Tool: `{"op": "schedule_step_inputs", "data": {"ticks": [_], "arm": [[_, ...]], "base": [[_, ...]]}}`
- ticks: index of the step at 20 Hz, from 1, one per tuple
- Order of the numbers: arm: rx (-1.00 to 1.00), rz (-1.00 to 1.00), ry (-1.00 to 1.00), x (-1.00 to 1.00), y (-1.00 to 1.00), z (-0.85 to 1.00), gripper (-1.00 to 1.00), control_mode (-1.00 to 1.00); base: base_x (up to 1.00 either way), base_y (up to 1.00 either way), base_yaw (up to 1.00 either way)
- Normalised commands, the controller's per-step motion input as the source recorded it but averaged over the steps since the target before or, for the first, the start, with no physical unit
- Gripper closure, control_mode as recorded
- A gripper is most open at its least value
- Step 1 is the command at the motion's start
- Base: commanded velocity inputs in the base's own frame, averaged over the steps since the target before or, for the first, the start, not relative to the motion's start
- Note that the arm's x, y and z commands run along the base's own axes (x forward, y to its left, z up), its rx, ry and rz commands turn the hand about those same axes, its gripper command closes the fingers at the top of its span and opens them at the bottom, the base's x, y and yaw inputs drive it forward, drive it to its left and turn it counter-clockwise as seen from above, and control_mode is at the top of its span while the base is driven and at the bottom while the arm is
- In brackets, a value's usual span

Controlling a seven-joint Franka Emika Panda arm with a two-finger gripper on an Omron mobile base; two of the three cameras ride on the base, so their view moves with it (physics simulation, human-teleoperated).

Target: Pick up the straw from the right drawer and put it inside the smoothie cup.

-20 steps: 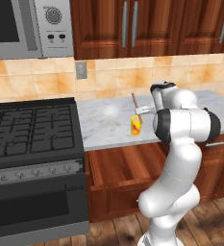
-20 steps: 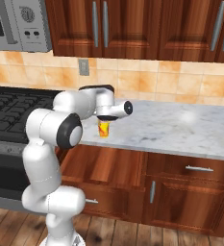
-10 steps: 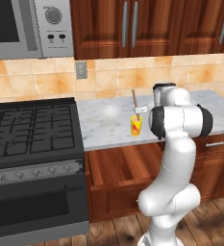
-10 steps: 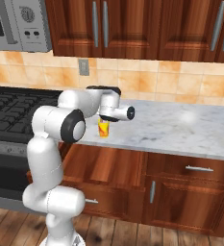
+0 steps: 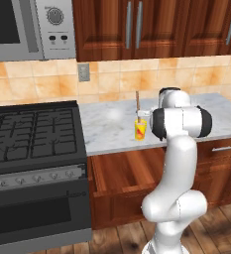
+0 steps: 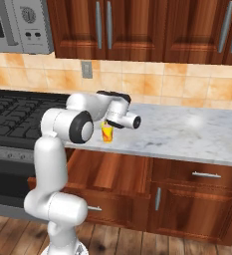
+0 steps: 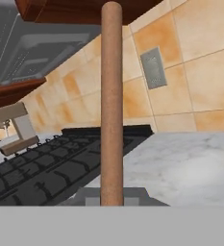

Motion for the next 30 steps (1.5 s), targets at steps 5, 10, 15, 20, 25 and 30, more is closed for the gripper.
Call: {"op": "schedule_step_inputs", "data": {"ticks": [5, 10, 15, 20, 25, 30], "arm": [[0.03, 0.03, 0.00, 0.35, -0.10, -0.08, 1.00, -1.00], [0.00, 0.01, 0.00, 0.23, -0.07, -0.19, 1.00, -1.00], [0.00, 0.01, 0.00, 0.03, 0.00, -0.22, 1.00, -1.00], [0.00, 0.01, -0.03, -0.36, 0.00, -0.10, 1.00, -1.00], [0.00, 0.00, -0.04, -0.22, 0.00, -0.05, 1.00, -1.00], [0.00, 0.00, -0.04, 0.00, 0.06, -0.10, 1.00, -1.00]], "base": [[0.00, 0.00, 0.00], [0.00, 0.00, 0.00], [0.00, 0.00, 0.00], [0.00, 0.00, 0.00], [0.00, 0.00, 0.00], [0.00, 0.00, 0.00]]}}
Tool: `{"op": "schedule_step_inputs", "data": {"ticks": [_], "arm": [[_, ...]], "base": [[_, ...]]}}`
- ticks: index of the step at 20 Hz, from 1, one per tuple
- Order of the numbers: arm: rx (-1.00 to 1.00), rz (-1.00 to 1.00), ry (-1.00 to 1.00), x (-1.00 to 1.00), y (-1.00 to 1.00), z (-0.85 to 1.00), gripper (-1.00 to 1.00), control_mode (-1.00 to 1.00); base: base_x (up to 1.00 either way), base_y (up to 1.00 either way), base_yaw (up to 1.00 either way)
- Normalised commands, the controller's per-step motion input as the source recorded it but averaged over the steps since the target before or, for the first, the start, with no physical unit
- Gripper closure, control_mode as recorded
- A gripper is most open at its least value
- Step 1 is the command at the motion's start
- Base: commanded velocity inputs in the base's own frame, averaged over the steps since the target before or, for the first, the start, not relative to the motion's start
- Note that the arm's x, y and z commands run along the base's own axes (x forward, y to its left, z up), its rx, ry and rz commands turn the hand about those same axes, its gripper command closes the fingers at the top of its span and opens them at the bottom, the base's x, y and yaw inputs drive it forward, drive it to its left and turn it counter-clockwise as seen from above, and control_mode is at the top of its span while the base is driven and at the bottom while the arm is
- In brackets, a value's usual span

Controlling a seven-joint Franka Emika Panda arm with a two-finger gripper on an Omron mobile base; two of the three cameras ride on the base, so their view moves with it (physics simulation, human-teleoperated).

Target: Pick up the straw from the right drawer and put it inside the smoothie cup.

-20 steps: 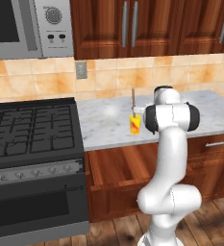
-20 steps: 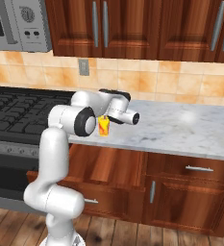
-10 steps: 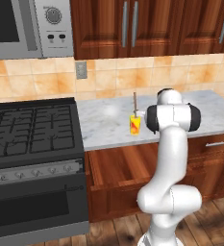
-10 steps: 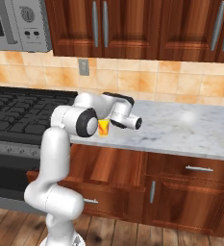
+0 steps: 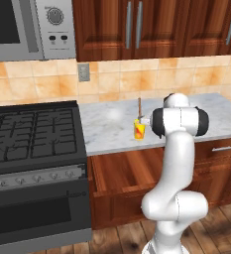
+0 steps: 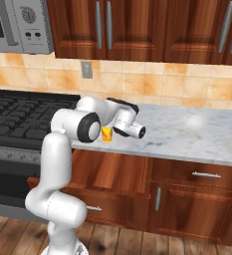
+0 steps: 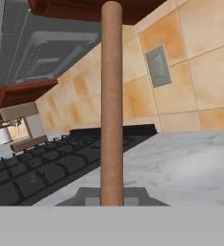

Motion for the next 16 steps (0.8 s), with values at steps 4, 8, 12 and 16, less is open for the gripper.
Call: {"op": "schedule_step_inputs", "data": {"ticks": [4, 8, 12, 16], "arm": [[0.00, 0.00, -0.06, -0.01, 0.05, -0.09, -1.00, -1.00], [0.00, 0.00, -0.06, -0.28, 0.00, 0.00, -1.00, -1.00], [0.00, 0.00, -0.06, -0.30, 0.00, 0.01, -1.00, -1.00], [-0.05, 0.00, -0.01, -0.29, 0.00, 0.15, -1.00, -1.00]], "base": [[0.00, 0.00, 0.00], [0.00, 0.00, 0.00], [0.00, 0.00, 0.00], [0.00, 0.00, 0.00]]}}
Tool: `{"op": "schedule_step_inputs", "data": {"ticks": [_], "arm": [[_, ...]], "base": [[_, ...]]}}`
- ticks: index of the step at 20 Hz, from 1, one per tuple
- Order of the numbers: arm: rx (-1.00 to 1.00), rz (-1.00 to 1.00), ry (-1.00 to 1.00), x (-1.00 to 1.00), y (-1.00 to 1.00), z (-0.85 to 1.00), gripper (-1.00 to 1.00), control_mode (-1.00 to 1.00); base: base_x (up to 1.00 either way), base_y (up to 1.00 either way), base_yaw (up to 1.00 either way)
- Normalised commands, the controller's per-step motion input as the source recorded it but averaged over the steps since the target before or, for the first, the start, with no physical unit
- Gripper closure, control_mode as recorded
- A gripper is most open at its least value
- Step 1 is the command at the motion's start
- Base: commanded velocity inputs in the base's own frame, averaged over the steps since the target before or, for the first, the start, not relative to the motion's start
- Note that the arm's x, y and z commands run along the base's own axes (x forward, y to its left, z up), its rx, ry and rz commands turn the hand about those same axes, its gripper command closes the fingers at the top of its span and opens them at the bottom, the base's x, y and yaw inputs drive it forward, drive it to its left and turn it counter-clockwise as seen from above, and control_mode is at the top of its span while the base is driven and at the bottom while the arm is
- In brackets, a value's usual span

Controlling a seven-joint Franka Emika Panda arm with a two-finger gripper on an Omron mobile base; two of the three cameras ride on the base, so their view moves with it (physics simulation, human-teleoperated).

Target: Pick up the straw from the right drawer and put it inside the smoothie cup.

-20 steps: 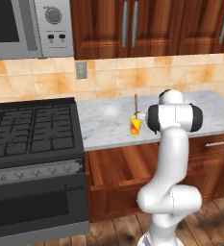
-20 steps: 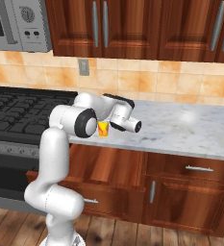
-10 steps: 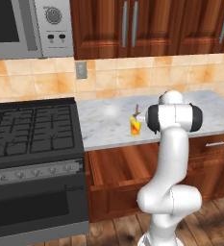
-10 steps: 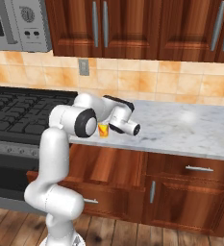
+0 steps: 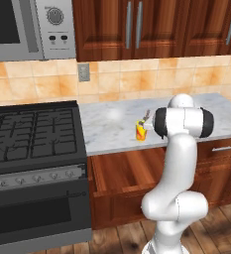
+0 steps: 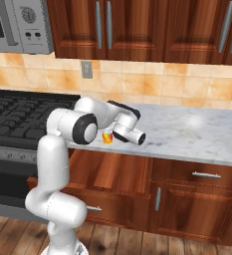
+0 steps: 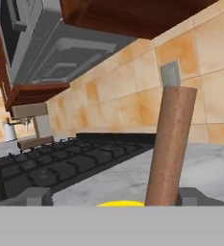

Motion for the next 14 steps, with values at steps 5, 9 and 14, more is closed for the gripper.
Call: {"op": "schedule_step_inputs", "data": {"ticks": [5, 9, 14], "arm": [[-0.13, -0.03, 0.00, -0.10, 0.01, 0.24, -1.00, -1.00], [-0.13, -0.08, 0.01, -0.14, 0.00, 0.31, -1.00, -1.00], [-0.13, -0.07, 0.05, -0.22, 0.00, 0.26, -1.00, -1.00]], "base": [[0.00, 0.00, 0.00], [0.00, 0.00, 0.00], [0.00, 0.00, 0.00]]}}
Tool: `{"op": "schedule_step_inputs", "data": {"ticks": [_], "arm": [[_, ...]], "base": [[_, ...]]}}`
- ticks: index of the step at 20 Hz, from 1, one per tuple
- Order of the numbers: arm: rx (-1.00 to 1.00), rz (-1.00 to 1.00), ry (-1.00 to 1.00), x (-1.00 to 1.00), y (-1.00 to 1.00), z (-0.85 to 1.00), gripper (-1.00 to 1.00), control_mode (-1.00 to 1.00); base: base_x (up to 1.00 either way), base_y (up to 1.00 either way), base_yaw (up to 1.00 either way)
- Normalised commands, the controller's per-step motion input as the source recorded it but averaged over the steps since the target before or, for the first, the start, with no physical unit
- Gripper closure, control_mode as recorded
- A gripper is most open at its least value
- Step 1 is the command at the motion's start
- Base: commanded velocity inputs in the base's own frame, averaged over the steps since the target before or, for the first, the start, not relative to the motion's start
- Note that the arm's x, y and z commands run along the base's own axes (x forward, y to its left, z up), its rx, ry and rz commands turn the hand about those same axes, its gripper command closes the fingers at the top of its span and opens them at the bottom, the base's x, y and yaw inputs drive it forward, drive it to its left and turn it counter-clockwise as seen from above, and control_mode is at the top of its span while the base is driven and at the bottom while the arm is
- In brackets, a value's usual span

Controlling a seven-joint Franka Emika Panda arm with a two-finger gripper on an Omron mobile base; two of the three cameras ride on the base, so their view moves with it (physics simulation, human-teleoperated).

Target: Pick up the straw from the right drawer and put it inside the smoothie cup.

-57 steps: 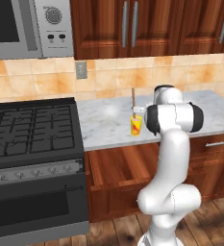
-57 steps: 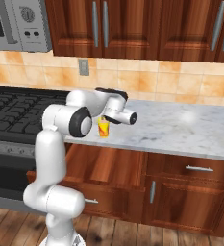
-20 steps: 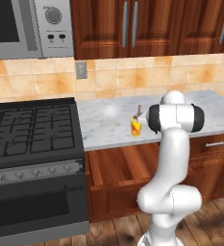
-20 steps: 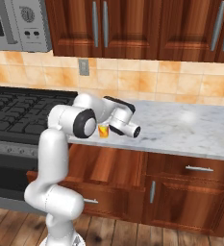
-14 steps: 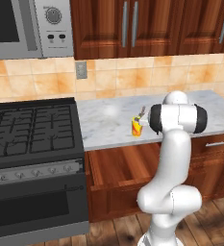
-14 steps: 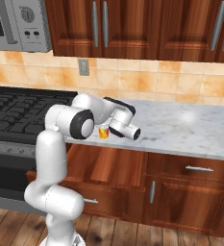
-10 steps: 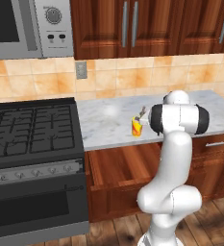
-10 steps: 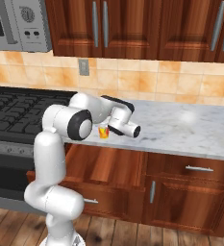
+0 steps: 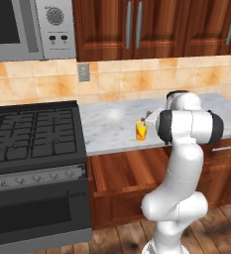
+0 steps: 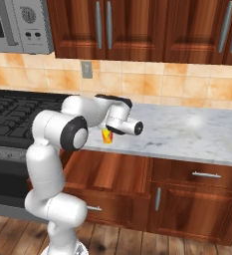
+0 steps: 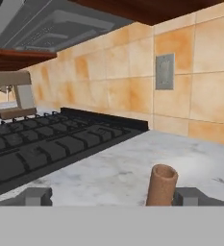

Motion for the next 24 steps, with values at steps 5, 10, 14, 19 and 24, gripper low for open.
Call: {"op": "schedule_step_inputs", "data": {"ticks": [5, 10, 14, 19, 24], "arm": [[-0.08, -0.09, 0.10, -0.32, -0.09, 0.09, -1.00, -1.00], [-0.03, -0.18, 0.11, -0.13, -0.24, 0.03, -1.00, -1.00], [0.00, -0.12, 0.03, 0.20, -0.08, 0.13, -1.00, -1.00], [0.00, -0.07, 0.06, 0.33, -0.11, 0.24, -1.00, -1.00], [0.00, -0.12, 0.07, -0.02, -0.37, 0.05, -1.00, -1.00]], "base": [[0.00, 0.00, 0.00], [0.00, 0.00, 0.00], [0.00, 0.00, 0.00], [0.00, 0.00, 0.00], [0.00, 0.00, 0.00]]}}
